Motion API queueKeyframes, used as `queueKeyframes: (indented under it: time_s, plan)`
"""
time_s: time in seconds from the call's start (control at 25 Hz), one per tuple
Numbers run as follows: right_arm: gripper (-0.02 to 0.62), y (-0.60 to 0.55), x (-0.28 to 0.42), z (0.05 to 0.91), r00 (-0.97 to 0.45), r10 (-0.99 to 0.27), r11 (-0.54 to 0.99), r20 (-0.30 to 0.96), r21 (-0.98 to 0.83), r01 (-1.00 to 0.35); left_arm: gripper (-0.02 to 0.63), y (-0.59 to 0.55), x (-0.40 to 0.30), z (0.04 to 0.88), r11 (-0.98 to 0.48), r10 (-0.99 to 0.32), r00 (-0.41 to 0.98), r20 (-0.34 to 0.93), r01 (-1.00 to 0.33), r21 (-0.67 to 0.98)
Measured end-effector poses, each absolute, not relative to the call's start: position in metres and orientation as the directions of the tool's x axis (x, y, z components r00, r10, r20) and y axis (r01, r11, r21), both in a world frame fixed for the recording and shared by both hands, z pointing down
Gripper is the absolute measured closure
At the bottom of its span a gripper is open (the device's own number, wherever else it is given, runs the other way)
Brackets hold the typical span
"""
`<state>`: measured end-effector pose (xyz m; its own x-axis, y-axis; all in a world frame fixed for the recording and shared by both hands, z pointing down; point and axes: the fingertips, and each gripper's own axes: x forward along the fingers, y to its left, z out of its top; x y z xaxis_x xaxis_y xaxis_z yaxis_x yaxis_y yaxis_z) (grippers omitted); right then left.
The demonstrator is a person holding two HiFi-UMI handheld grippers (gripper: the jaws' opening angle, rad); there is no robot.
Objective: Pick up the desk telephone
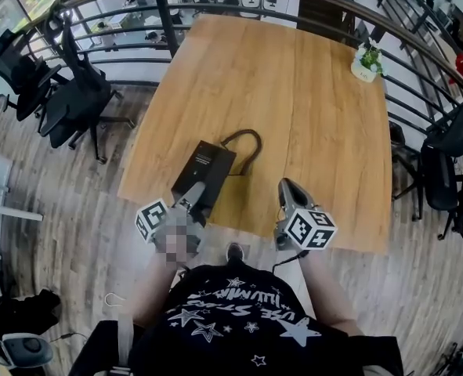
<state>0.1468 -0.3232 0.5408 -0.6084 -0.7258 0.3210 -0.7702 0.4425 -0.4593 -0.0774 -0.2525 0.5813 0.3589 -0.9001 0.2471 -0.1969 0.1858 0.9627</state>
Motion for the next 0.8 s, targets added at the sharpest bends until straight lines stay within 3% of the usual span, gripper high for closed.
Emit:
queueKeyframes:
  time_s: [0.44,0.8]
  plan:
    - [0.594,-0.282,0.131,0.528,-0.591,-0.748,0.424,0.303,-0.466,-0.776,0.408,-0.214,-0.086,0.532,0.030,-0.899,0.425,0.105,-0.180,0.983]
    - [0.594,-0.227,0.119,0.520,-0.578,-0.765,0.412,0.283,-0.475,-0.778,0.408,-0.159,-0.097,0.516,0.008,-0.892,0.444,0.086,-0.175,0.984]
